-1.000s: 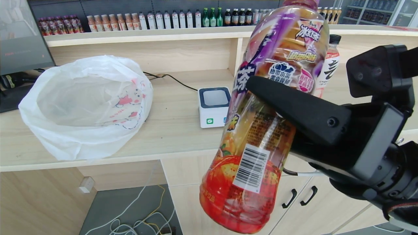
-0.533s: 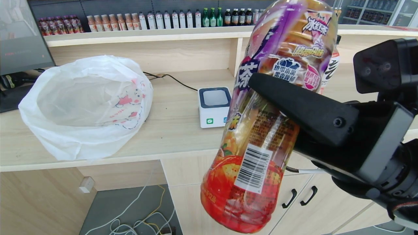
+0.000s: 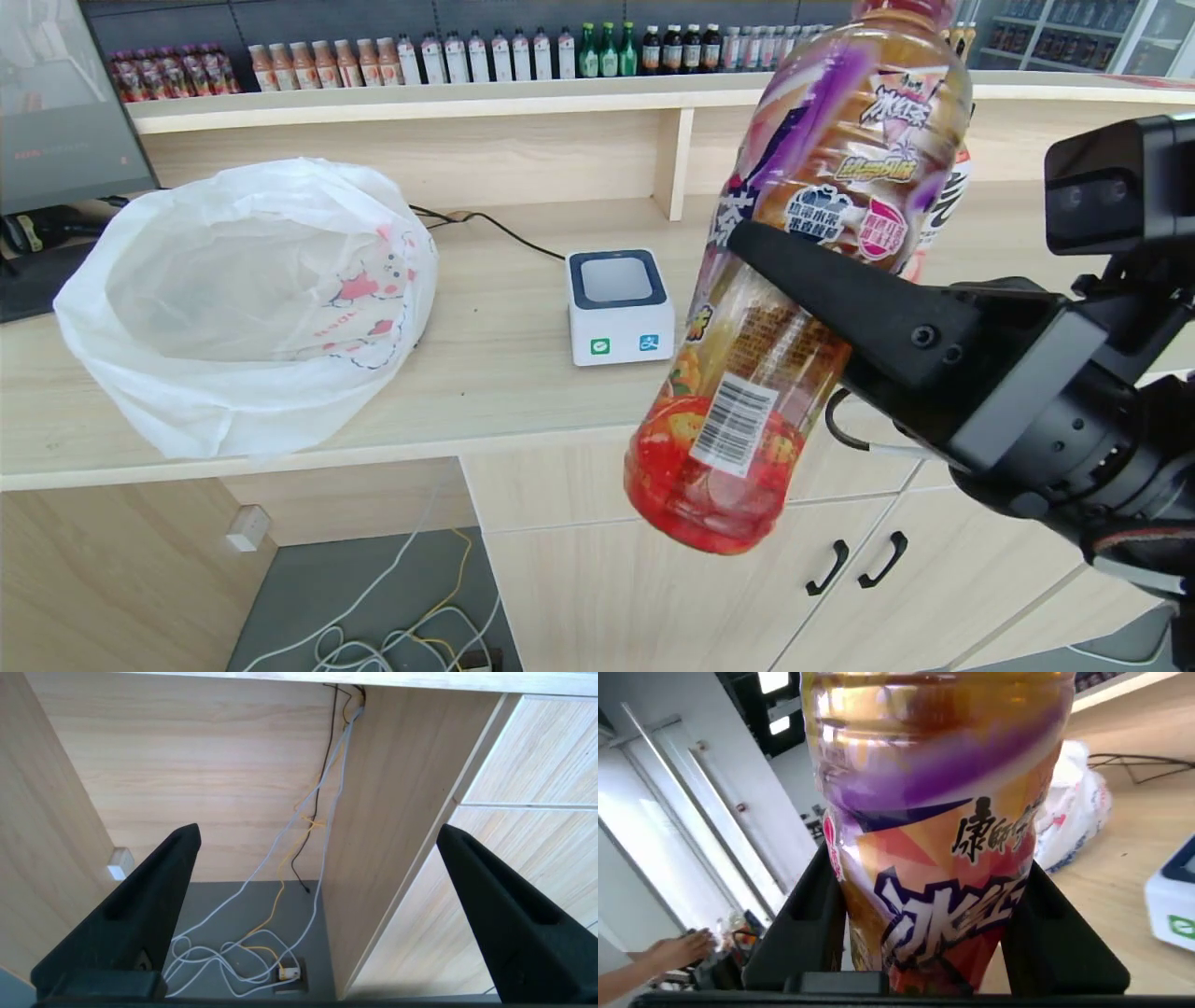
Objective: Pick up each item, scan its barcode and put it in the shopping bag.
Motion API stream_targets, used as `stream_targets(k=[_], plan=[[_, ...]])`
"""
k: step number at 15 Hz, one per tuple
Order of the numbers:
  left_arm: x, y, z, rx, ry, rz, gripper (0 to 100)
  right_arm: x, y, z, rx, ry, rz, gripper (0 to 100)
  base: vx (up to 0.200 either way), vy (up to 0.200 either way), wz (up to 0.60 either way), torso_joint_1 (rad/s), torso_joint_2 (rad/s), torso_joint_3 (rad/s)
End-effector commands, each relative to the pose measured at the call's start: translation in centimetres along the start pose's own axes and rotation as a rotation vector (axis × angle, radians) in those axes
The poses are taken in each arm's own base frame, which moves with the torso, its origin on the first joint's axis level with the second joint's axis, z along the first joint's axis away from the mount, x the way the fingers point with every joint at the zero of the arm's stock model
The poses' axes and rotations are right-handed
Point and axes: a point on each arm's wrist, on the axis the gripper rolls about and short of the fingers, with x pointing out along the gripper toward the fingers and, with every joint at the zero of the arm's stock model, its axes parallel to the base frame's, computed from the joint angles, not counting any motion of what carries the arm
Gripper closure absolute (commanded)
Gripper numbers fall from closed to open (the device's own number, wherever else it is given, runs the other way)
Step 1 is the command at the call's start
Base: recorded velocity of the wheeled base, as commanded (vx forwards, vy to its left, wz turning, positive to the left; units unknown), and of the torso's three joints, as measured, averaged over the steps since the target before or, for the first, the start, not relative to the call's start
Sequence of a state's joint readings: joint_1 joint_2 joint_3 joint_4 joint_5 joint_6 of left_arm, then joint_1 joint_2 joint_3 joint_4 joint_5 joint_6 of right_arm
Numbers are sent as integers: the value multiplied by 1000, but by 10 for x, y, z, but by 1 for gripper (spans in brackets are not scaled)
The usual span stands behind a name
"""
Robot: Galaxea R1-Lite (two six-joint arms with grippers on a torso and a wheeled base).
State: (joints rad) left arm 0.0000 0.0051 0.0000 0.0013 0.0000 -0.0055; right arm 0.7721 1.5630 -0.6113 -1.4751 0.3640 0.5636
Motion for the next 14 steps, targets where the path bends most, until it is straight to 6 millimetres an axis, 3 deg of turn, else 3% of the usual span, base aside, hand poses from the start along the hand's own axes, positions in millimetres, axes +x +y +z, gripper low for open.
stream_targets(k=[1, 4, 9, 14], plan=[[0, 0, 0, -1, 0, 0, 0, -7, -19, 7, -96, -9, -85, 100, 0, 0, 0, 0, 0, 0], [0, 0, 0, -1, 0, 0, 0, -22, -41, 20, -310, 7, -212, 100, 0, 0, 0, 0, 0, 0], [0, 0, 0, -1, 0, 0, 0, -31, -48, 35, -533, -44, -537, 100, 0, 0, 0, 0, 0, 0], [0, 0, 0, 13, 0, -2, 0, -51, -54, 53, -713, -73, -728, 100, 0, 0, 0, 0, 0, 0]])
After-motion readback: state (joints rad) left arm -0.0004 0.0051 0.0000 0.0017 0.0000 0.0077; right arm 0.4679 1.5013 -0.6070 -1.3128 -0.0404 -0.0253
